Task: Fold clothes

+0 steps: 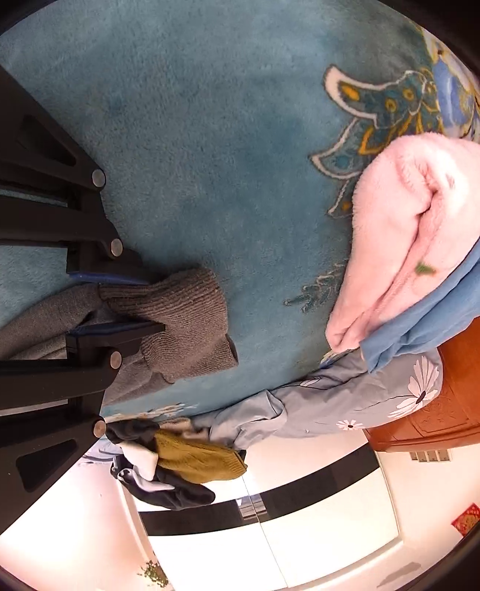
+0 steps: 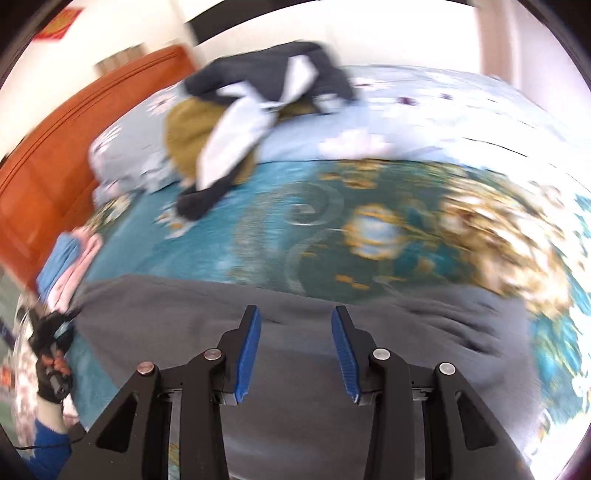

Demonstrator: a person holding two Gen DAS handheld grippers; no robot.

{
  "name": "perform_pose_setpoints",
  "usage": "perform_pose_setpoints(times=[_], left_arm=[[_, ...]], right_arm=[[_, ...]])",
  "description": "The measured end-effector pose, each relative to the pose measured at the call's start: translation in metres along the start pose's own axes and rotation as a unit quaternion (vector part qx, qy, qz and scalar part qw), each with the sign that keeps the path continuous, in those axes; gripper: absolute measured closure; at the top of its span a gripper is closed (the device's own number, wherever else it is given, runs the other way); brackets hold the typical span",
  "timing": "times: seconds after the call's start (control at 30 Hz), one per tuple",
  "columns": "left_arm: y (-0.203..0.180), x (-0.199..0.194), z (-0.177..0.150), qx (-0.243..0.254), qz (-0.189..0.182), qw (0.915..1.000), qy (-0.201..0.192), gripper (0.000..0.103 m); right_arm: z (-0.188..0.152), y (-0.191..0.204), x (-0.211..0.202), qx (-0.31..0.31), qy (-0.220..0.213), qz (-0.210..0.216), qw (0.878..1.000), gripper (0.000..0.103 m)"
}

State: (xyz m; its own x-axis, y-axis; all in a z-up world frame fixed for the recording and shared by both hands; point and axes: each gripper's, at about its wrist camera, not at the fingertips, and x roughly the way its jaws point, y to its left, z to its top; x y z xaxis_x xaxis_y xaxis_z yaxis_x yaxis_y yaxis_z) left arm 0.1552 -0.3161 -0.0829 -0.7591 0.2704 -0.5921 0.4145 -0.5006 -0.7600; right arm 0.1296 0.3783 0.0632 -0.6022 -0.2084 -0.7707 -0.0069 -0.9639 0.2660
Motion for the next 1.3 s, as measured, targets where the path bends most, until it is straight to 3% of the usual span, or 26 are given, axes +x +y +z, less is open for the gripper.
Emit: perform_pose_setpoints(times=[0.13, 0.27, 0.43, 0.7, 0.83, 1.0, 1.03, 1.13, 1.3], left_arm=[[-0.001, 0.0, 0.002, -0.004, 0.001, 1.0, 0.008, 0.082], [0.0, 0.0, 0.005, -0.011, -0.001, 0.9998, 0.016, 0.082], [-0.001, 0.002, 0.006, -0.02, 0.003, 0.9995, 0.024, 0.082], [-0.003, 0.002, 0.006, -0.017, 0.006, 0.9994, 0.031, 0.08], [-0.001, 0.002, 0.007, -0.024, 0.003, 0.999, 0.037, 0.08], [0.001, 0.002, 0.009, -0.032, -0.002, 0.9985, 0.044, 0.08], [0.0, 0.001, 0.009, -0.034, -0.002, 0.9984, 0.046, 0.08], [-0.001, 0.0, 0.009, -0.038, -0.002, 0.9981, 0.048, 0.08], [0.0, -0.002, 0.009, -0.037, -0.003, 0.998, 0.051, 0.08]], right_arm=[[-0.026, -0.076, -0.042, 0.1, -0.035, -0.053, 0.993, 0.062], [-0.06, -0.135, -0.067, 0.193, -0.05, -0.081, 0.977, 0.062], [-0.09, -0.173, -0.061, 0.269, -0.029, -0.028, 0.962, 0.062], [-0.1, -0.155, -0.073, 0.215, -0.045, 0.029, 0.975, 0.062], [-0.105, -0.169, -0.059, 0.226, -0.016, 0.03, 0.973, 0.062], [-0.114, -0.184, -0.055, 0.26, -0.025, 0.077, 0.962, 0.062], [-0.115, -0.18, -0.058, 0.252, -0.027, 0.086, 0.964, 0.064], [-0.116, -0.167, -0.071, 0.228, -0.04, 0.099, 0.968, 0.098], [-0.127, -0.171, -0.098, 0.232, -0.073, 0.081, 0.967, 0.1]])
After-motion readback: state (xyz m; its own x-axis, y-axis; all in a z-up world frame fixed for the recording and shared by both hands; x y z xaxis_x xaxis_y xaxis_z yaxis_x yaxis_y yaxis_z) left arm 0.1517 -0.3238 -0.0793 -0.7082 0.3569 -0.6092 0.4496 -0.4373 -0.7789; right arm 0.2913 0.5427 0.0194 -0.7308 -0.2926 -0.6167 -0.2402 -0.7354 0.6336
